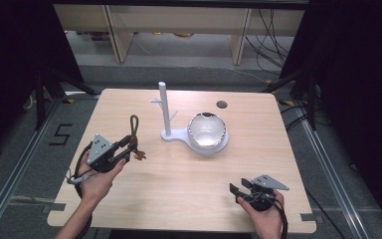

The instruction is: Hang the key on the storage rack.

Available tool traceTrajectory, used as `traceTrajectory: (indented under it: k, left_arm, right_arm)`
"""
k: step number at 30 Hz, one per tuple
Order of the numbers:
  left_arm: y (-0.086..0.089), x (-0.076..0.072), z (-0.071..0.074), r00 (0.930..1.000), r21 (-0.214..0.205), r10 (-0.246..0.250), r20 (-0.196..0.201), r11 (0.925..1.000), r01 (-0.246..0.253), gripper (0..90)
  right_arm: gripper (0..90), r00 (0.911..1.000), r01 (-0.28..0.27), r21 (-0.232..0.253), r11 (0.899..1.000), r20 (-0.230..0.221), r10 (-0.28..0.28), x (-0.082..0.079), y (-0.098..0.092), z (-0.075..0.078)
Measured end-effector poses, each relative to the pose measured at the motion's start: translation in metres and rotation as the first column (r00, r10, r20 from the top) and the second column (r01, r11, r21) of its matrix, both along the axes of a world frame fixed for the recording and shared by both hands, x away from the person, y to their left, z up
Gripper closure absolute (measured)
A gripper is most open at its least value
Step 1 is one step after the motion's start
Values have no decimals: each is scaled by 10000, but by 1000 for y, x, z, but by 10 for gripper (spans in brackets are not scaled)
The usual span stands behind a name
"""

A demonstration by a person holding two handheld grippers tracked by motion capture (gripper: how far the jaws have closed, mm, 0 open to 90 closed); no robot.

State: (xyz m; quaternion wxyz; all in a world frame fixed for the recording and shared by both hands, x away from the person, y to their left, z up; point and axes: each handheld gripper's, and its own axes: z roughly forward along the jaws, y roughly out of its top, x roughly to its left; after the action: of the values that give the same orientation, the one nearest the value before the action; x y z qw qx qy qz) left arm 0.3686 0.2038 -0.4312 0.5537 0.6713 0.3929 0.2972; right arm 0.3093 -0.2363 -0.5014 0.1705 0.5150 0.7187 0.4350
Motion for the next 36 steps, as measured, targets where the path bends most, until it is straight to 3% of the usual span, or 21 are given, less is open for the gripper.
traceTrajectory:
  k: [2, 3, 6, 10, 12, 24, 36]
  left_arm:
    - [0, 1, 1, 10000, 5, 8, 11, 10000, -8, 683]
    - [-1, 3, 1, 10000, 14, 4, 17, 10000, -4, 683]
    - [-1, 5, 2, 10000, 9, 28, -17, 10000, -28, 683]
    - [-2, 9, 2, 10000, 36, 23, -12, 10000, -23, 683]
    - [-3, 10, 2, 10000, 33, 33, 5, 10000, -33, 683]
    - [-7, 17, 7, 10000, 82, 1, 55, 10000, -1, 683]
    - [-11, 27, 13, 10000, 209, -45, 88, 9998, 43, 683]
  right_arm:
    - [468, 9998, -120, -180, 9998, 171, 123, 1, -2, 0]
    - [467, 10000, -14, 191, 9998, -57, 15, -1, 1, 0]
    - [465, 10000, 1, 209, 9998, -89, 1, -1, 1, 0]
    - [465, 9999, -81, -13, 10000, 124, 81, 0, 0, -1]
    - [465, 10000, -6, 198, 9998, -97, 8, -1, 1, 0]
    - [465, 9994, 62, 63, 10000, -333, -60, -2, -1, 2]
    - [463, 9999, -19, -61, 10000, -171, 18, -1, -2, 2]
